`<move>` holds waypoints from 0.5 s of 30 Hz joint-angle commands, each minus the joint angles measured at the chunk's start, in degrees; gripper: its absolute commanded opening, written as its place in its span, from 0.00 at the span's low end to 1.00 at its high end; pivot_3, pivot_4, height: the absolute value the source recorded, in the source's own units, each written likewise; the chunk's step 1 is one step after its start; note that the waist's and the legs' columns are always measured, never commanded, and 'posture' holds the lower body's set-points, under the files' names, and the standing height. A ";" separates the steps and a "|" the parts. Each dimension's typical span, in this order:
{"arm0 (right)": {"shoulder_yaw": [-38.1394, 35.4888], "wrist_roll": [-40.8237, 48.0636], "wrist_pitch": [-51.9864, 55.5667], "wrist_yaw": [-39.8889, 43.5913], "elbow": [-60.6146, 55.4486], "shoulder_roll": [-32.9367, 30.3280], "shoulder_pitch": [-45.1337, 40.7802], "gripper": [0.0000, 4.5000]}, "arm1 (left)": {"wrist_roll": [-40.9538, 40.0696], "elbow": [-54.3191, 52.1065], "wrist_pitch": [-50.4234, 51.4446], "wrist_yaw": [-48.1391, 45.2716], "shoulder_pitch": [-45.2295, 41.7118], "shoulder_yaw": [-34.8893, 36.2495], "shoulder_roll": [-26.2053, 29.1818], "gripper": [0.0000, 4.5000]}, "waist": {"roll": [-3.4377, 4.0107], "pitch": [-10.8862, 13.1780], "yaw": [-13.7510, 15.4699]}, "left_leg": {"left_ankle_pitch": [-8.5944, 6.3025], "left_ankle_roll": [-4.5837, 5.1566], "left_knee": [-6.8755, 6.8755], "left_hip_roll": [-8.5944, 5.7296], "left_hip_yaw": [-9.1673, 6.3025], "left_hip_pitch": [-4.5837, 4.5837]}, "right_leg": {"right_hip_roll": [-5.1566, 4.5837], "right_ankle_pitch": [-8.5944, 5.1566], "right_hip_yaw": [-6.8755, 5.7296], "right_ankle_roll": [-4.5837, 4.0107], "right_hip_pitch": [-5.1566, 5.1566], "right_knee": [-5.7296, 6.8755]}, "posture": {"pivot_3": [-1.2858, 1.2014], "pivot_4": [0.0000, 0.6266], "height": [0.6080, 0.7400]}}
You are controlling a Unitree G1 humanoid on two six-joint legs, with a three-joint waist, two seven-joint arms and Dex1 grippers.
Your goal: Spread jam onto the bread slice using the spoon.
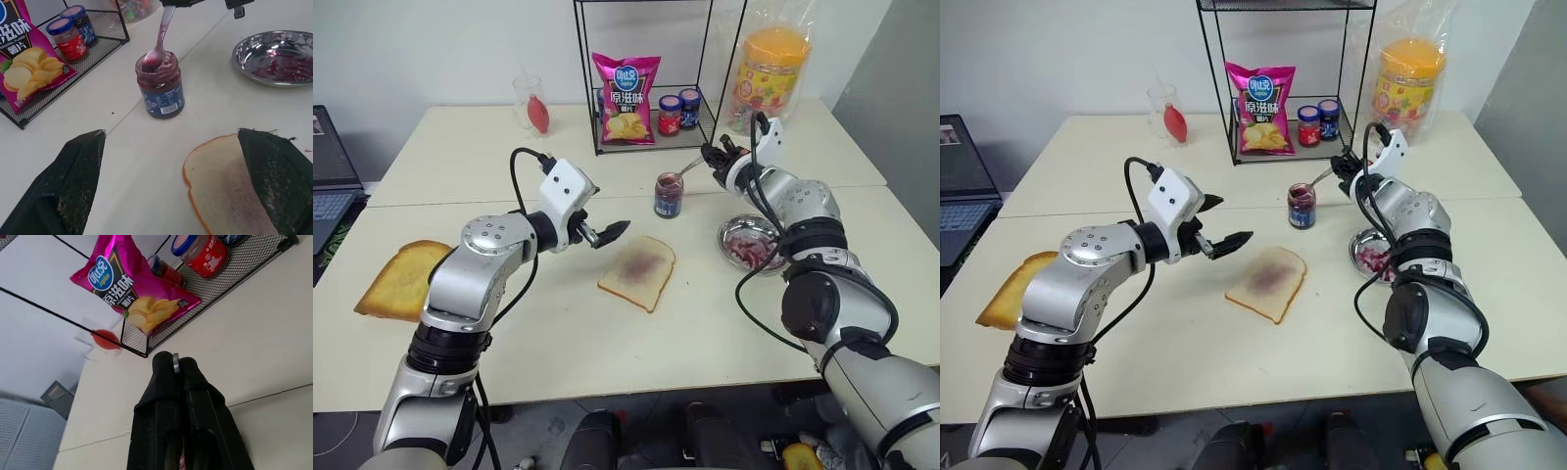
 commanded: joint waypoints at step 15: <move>-2.56 4.29 1.14 -1.99 -2.98 -1.56 -1.10 0.00 | -0.46 -0.51 -0.96 0.41 -2.37 1.61 -1.16 1.00 | 0.00 0.00 0.01 | 0.00 0.00 0.00 0.00 -0.01 -0.01 | 0.00 0.00 -0.01 0.00 0.00 0.00 | 0.52 0.24 1.00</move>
